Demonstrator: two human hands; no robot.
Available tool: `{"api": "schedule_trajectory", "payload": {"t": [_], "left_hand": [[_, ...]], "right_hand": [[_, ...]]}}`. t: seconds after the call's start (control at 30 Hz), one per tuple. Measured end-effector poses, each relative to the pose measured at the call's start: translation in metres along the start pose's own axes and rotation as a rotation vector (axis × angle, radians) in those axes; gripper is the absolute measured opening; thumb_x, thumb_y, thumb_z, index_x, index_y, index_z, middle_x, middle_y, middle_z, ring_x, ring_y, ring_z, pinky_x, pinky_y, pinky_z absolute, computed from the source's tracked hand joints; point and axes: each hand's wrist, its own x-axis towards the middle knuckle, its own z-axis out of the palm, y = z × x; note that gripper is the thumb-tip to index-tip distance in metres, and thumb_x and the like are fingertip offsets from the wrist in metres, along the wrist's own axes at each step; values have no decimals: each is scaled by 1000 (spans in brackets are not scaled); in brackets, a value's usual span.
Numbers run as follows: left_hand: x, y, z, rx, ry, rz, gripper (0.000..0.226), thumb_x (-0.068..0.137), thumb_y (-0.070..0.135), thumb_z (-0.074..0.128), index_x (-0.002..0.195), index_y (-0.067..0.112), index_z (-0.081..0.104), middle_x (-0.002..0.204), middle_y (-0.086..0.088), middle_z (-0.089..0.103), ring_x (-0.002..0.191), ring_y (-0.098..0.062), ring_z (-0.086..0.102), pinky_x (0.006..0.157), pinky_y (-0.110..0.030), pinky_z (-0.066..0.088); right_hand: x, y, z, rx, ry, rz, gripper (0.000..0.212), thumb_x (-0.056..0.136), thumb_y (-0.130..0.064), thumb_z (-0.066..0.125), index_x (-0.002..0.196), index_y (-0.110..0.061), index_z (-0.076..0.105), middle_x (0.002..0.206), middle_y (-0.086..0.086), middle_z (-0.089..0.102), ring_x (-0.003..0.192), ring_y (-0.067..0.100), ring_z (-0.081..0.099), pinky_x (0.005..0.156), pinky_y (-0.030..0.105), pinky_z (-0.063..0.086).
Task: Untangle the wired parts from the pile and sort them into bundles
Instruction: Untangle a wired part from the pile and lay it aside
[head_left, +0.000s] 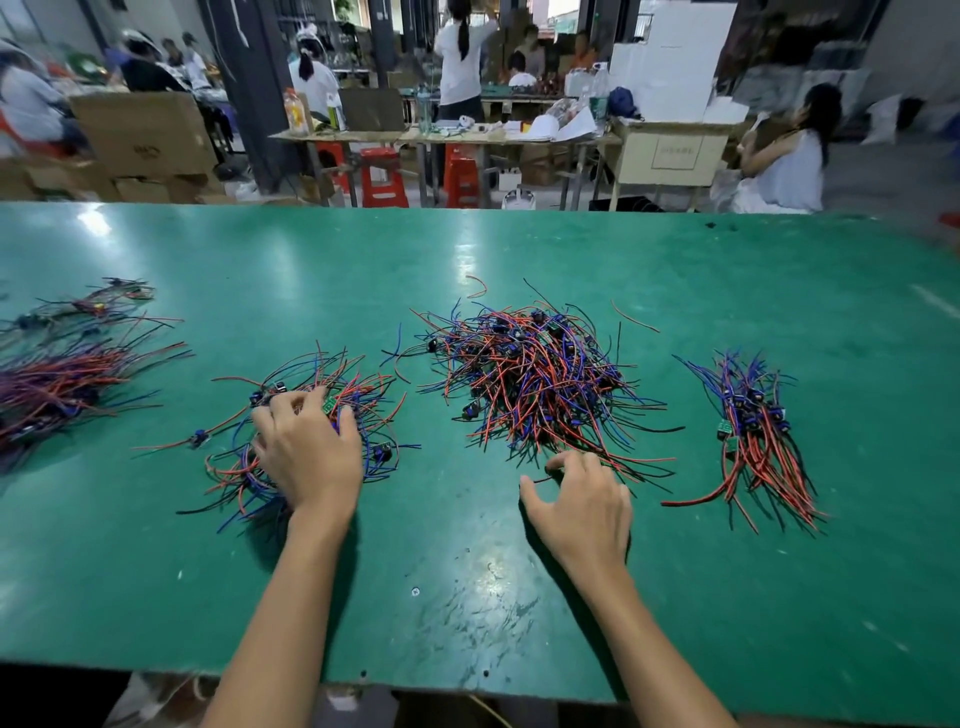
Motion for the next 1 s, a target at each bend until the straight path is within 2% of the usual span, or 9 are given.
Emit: {"api": "schedule_trajectory", "payload": {"t": [0.07, 0.13, 0.27, 0.43, 0.57, 0.7, 0.8, 0.9, 1.0], "left_hand": [[-12, 1, 3, 17, -1, 50, 44, 83, 27, 75, 125, 13, 66, 132, -17, 51, 119, -38, 41, 97, -51, 39], [-30, 6, 8, -80, -37, 204, 39, 83, 22, 74, 121, 15, 67, 126, -13, 53, 116, -34, 42, 97, -49, 40], [-77, 23, 21, -246, -318, 458, 27, 92, 19, 67, 118, 21, 67, 117, -1, 56, 115, -18, 43, 99, -36, 37], [-110, 41, 33, -237, -528, 652, 47, 101, 37, 55, 147, 34, 46, 144, 3, 41, 129, -18, 37, 105, -34, 31], [-110, 60, 33, -313, -534, 644, 51, 100, 39, 55, 149, 35, 42, 142, 5, 41, 128, -15, 37, 104, -32, 31], [-118, 71, 39, -377, -556, 674, 46, 97, 31, 58, 142, 35, 52, 137, 3, 45, 127, -16, 37, 104, -34, 34], [-122, 72, 44, -411, -499, 689, 31, 95, 29, 57, 125, 30, 64, 129, 3, 53, 118, -18, 46, 95, -38, 42], [-122, 68, 45, -433, -357, 706, 18, 96, 28, 58, 110, 25, 69, 114, 6, 62, 102, -19, 56, 82, -38, 48], [-123, 62, 43, -607, -351, 608, 12, 95, 17, 62, 105, 21, 69, 101, 8, 66, 94, -14, 61, 79, -33, 51]], "right_hand": [[-2, 0, 0, 63, 41, -79, 21, 92, -44, 65, 100, -25, 67, 95, -3, 61, 92, 23, 60, 79, 37, 42], [-2, 2, 1, 72, 28, -124, 17, 96, -39, 64, 96, -22, 68, 92, -2, 60, 88, 24, 59, 76, 36, 42], [-2, 3, -2, 117, -4, -271, 16, 103, -33, 52, 94, -21, 59, 91, -7, 58, 84, 19, 54, 78, 39, 41], [-14, 4, -11, 467, 218, -415, 20, 104, -27, 39, 91, -18, 51, 84, -7, 52, 70, 20, 49, 63, 36, 43], [-20, 4, -15, 562, 428, -485, 22, 109, -31, 35, 95, -18, 46, 77, 3, 58, 61, 22, 53, 56, 33, 44], [-27, 5, -15, 628, 525, -596, 25, 110, -31, 33, 97, -14, 46, 77, 8, 62, 62, 22, 59, 58, 28, 48], [-39, 9, -15, 749, 487, -717, 17, 108, -25, 37, 101, -14, 47, 88, 2, 61, 71, 21, 63, 68, 25, 51], [-52, 10, -12, 841, 430, -781, 12, 108, -27, 37, 106, -18, 44, 93, -1, 61, 74, 16, 63, 65, 29, 52], [-51, 8, -15, 834, 331, -624, 20, 108, -42, 34, 116, -27, 45, 101, -8, 66, 79, 2, 63, 69, 21, 50]]}}
